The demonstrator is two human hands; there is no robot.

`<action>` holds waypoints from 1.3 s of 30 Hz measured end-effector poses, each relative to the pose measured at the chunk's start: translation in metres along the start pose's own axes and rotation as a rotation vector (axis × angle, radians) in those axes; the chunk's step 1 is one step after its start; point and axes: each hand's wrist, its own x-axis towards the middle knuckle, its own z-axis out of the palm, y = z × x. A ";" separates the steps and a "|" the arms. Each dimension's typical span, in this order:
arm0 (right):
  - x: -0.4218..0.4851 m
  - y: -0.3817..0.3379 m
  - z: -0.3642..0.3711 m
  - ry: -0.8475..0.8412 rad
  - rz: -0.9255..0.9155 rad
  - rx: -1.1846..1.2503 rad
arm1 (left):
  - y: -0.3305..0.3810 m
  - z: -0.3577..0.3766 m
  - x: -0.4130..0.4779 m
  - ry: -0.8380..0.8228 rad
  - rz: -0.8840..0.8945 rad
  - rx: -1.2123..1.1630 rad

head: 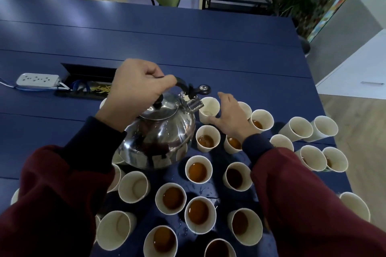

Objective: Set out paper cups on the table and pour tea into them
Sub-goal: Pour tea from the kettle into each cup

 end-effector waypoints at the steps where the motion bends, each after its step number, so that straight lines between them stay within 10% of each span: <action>1: 0.006 -0.001 0.004 -0.019 0.006 -0.008 | 0.000 0.000 0.004 0.005 0.007 0.012; 39: 0.022 0.015 0.033 0.050 0.002 -0.036 | 0.013 0.045 0.045 -0.033 0.087 0.287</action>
